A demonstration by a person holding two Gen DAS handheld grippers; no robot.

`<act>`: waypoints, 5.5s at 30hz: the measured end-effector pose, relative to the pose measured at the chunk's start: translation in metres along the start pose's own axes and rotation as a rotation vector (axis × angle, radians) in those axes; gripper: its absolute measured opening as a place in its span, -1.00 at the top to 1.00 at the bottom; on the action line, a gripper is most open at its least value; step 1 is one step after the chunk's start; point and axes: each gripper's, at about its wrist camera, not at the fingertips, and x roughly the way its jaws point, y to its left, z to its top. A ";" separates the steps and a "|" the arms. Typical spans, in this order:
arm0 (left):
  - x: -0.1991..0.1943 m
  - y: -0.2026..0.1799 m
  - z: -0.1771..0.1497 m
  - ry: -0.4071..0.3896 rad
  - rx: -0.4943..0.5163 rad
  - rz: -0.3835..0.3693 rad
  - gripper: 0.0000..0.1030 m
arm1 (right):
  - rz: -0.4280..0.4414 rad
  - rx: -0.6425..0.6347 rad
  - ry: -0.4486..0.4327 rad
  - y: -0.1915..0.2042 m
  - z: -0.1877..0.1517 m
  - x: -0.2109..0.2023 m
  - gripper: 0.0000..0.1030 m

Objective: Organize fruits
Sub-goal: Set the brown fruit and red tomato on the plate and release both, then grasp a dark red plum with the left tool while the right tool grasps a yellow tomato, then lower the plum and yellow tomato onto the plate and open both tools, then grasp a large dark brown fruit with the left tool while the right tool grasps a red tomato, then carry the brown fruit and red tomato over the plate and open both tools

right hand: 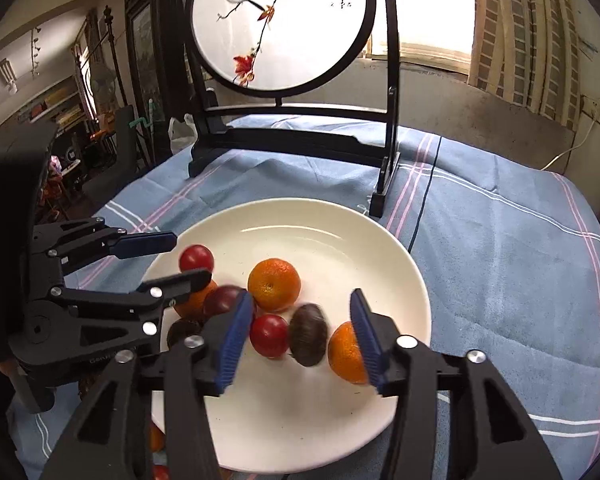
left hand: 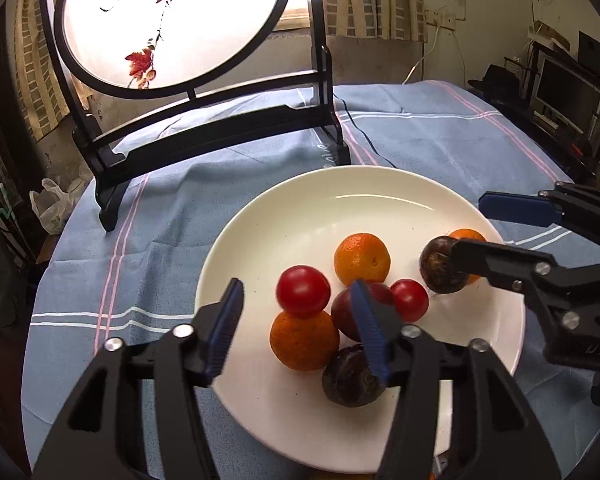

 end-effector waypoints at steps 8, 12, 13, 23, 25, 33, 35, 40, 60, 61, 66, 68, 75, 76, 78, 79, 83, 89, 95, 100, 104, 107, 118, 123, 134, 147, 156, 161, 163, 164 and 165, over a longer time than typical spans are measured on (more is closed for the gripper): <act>-0.062 0.017 -0.033 -0.073 0.039 -0.038 -0.39 | 0.096 -0.116 0.031 0.023 -0.042 -0.060 -0.28; -0.093 0.014 -0.084 -0.064 0.132 -0.103 -0.41 | 0.108 -0.209 0.047 0.038 -0.082 -0.090 -0.28; -0.098 0.010 -0.097 -0.052 0.159 -0.130 -0.41 | 0.111 -0.215 0.059 0.040 -0.090 -0.095 -0.28; -0.091 -0.025 -0.170 0.071 0.232 -0.234 -0.41 | 0.119 -0.244 0.119 0.054 -0.130 -0.104 -0.28; -0.085 -0.026 -0.168 0.077 0.230 -0.232 -0.35 | 0.111 -0.262 0.139 0.057 -0.134 -0.100 -0.28; -0.081 -0.034 -0.158 0.058 0.268 -0.219 0.25 | 0.046 -0.334 0.197 0.059 -0.141 -0.074 -0.26; -0.080 -0.030 -0.157 0.065 0.245 -0.237 0.25 | 0.050 -0.354 0.213 0.061 -0.140 -0.065 -0.13; -0.084 -0.025 -0.161 0.070 0.224 -0.248 0.26 | 0.038 -0.367 0.249 0.064 -0.139 -0.050 0.49; -0.105 -0.008 -0.056 -0.146 0.067 -0.054 0.26 | -0.012 -0.207 -0.046 0.049 -0.064 -0.095 0.49; -0.101 -0.007 -0.052 -0.144 0.062 -0.049 0.26 | -0.010 -0.200 -0.047 0.048 -0.060 -0.091 0.49; -0.081 -0.004 -0.033 -0.136 0.037 -0.018 0.26 | -0.003 -0.157 -0.047 0.043 -0.048 -0.074 0.49; -0.074 -0.003 -0.029 -0.126 0.024 -0.013 0.26 | -0.007 -0.131 -0.053 0.040 -0.043 -0.068 0.49; -0.043 0.008 -0.019 -0.089 -0.053 0.033 0.26 | -0.008 0.048 -0.083 0.019 -0.023 -0.045 0.49; -0.039 0.010 -0.017 -0.082 -0.069 0.029 0.26 | -0.006 0.048 -0.082 0.020 -0.022 -0.040 0.49; -0.032 0.011 -0.016 -0.073 -0.086 0.027 0.26 | 0.005 0.051 -0.074 0.023 -0.021 -0.031 0.49; -0.029 0.011 -0.016 -0.070 -0.086 0.029 0.26 | 0.003 0.048 -0.069 0.025 -0.021 -0.027 0.49; -0.019 0.010 -0.016 -0.053 -0.080 0.026 0.26 | -0.008 0.039 -0.047 0.028 -0.021 -0.013 0.49; -0.013 0.012 -0.012 -0.049 -0.083 0.037 0.26 | -0.040 0.049 -0.028 0.019 -0.015 0.000 0.49; -0.005 0.014 -0.012 -0.021 -0.089 0.033 0.23 | -0.060 0.081 0.006 0.004 -0.009 0.018 0.26; -0.017 0.022 -0.013 -0.065 -0.104 0.050 -0.26 | -0.067 0.084 -0.023 0.002 -0.013 0.007 0.07; -0.042 0.032 -0.021 -0.097 -0.091 0.032 -0.28 | -0.020 0.025 -0.040 0.011 -0.025 -0.023 -0.13; -0.066 0.040 -0.038 -0.125 -0.054 0.026 -0.46 | 0.024 -0.066 -0.027 0.026 -0.045 -0.050 -0.26; -0.097 0.041 -0.147 -0.009 0.153 -0.095 -0.54 | 0.066 -0.291 0.182 0.062 -0.125 -0.053 0.07; -0.082 0.031 -0.158 0.043 0.190 -0.136 -0.54 | 0.085 -0.333 0.219 0.074 -0.126 -0.035 0.37; -0.046 0.021 -0.146 0.117 0.151 -0.230 -0.01 | 0.075 -0.260 0.177 0.055 -0.121 -0.059 0.45; -0.110 0.017 -0.101 -0.104 0.122 -0.096 0.16 | 0.044 -0.228 0.055 0.054 -0.096 -0.084 0.46; -0.100 -0.004 -0.026 -0.220 -0.001 0.079 0.16 | -0.007 -0.076 -0.097 0.037 -0.031 -0.072 0.45; -0.074 -0.009 -0.015 -0.188 -0.013 0.089 0.16 | -0.021 -0.050 -0.080 0.029 -0.013 -0.045 0.45; -0.064 -0.009 -0.016 -0.170 -0.016 0.090 0.16 | -0.019 -0.036 -0.067 0.026 -0.009 -0.035 0.45; -0.060 -0.008 -0.016 -0.162 -0.016 0.094 0.16 | -0.022 -0.033 -0.065 0.025 -0.007 -0.031 0.45; -0.056 -0.007 -0.015 -0.155 -0.017 0.097 0.16 | -0.021 -0.031 -0.061 0.025 -0.007 -0.028 0.45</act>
